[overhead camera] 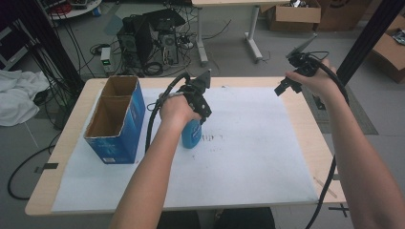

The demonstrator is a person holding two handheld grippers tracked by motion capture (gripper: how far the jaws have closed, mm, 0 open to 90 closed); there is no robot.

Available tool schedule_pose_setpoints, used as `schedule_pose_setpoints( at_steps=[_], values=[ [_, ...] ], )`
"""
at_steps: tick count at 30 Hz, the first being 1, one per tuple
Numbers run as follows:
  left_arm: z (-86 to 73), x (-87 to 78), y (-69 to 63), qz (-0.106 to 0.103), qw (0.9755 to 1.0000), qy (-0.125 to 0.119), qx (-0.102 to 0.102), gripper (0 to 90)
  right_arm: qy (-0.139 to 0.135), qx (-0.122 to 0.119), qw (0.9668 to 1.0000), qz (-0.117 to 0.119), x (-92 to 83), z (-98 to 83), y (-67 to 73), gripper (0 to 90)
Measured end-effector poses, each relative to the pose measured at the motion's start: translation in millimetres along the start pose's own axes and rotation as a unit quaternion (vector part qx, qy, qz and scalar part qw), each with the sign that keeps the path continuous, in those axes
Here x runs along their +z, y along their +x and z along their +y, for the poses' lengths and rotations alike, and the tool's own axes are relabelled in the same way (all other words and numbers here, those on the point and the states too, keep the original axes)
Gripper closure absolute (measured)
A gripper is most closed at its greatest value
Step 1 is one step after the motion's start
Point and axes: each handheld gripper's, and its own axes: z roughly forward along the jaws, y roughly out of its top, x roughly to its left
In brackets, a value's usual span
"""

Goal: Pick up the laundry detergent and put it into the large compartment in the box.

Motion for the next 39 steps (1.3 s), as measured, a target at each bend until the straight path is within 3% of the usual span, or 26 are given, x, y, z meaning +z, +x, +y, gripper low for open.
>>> schedule_pose_setpoints(
  at_steps=[24, 39],
  values=[
    [1.4, 2.9, 0.5, -0.004, 1.0, 0.005, -0.001, 30.3, 0.001, -0.001, 1.0, 0.0, 2.0, 0.8, 0.7, 17.5],
    [1.1, 2.4, 1.6, 0.004, 1.0, 0.005, -0.005, 36.5, 0.004, -0.001, 1.0, -0.001, 3.5, 1.7, 1.4, 17.5]
  ],
)
